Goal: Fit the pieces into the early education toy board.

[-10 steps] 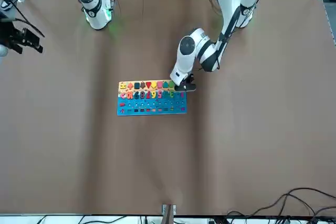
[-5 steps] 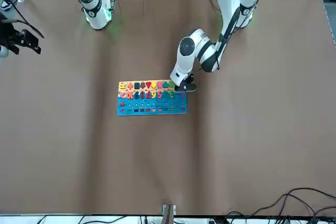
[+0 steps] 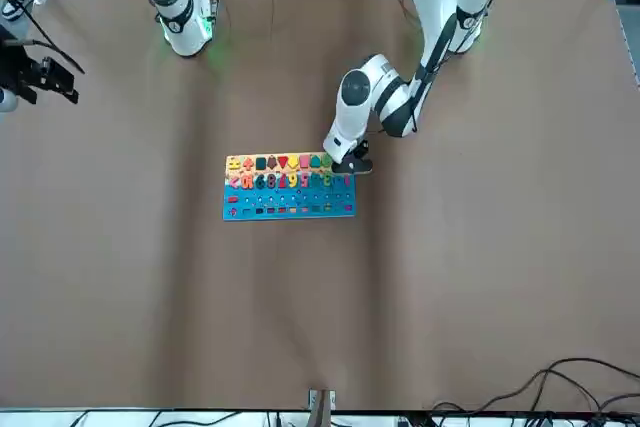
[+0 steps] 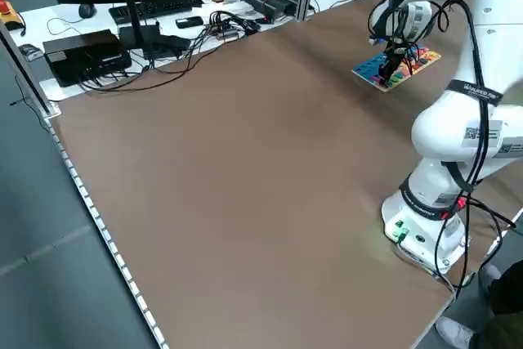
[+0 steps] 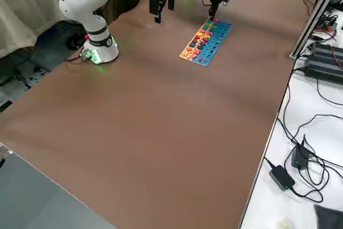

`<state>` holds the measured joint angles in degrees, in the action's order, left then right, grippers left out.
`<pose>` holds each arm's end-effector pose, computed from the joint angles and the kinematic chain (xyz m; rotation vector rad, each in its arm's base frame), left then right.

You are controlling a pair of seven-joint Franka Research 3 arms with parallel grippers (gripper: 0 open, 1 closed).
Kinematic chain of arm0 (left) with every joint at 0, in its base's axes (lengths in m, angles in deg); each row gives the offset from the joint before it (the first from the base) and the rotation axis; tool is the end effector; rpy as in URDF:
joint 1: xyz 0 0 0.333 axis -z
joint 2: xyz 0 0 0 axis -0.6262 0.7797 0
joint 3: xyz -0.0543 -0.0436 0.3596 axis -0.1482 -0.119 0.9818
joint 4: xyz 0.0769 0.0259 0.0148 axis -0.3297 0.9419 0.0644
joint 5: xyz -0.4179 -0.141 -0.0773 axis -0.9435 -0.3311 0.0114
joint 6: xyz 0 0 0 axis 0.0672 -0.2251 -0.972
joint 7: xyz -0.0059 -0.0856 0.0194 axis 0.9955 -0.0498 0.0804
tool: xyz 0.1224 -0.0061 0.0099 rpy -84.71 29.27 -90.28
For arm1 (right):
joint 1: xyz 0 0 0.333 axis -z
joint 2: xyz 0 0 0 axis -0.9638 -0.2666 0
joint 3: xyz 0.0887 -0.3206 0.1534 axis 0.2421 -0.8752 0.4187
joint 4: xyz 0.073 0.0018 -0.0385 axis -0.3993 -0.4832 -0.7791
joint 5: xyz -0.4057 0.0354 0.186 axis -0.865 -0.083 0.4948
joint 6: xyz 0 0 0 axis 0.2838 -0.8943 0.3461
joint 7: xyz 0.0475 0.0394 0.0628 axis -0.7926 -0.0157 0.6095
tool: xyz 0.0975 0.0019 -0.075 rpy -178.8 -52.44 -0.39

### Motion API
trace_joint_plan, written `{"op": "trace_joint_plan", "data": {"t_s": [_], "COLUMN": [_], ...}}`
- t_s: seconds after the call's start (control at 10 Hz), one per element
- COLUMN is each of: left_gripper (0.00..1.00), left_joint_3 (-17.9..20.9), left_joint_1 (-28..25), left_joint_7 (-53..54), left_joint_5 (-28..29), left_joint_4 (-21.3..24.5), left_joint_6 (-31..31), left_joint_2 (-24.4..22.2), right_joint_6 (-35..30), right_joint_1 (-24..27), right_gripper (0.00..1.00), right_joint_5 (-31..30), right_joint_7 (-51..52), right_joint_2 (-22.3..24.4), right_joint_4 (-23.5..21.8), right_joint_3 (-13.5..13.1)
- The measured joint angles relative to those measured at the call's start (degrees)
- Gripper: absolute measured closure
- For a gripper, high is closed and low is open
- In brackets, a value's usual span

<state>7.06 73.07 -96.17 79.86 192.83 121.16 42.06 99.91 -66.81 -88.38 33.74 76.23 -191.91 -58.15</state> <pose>0.4574 -0.4872 0.1754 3.1135 0.0803 -0.0487 0.5326 -0.0651 0.6240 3.1237 0.0050 -0.1056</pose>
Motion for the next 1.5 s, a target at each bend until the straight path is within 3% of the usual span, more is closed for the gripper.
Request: {"op": "trace_joint_plan", "data": {"t_s": [1.5], "left_gripper": [0.74], "left_joint_3": [-0.5], "left_joint_1": [0.2], "left_joint_7": [0.0], "left_joint_5": [0.0], "left_joint_4": [0.2], "left_joint_6": [-1.4], "left_joint_2": [0.0], "right_joint_6": [0.5], "right_joint_1": [0.0], "right_gripper": [0.01], "right_joint_5": [0.0], "right_joint_7": [0.0], "right_joint_2": [-2.4], "right_joint_4": [1.6], "right_joint_3": [-0.1]}}
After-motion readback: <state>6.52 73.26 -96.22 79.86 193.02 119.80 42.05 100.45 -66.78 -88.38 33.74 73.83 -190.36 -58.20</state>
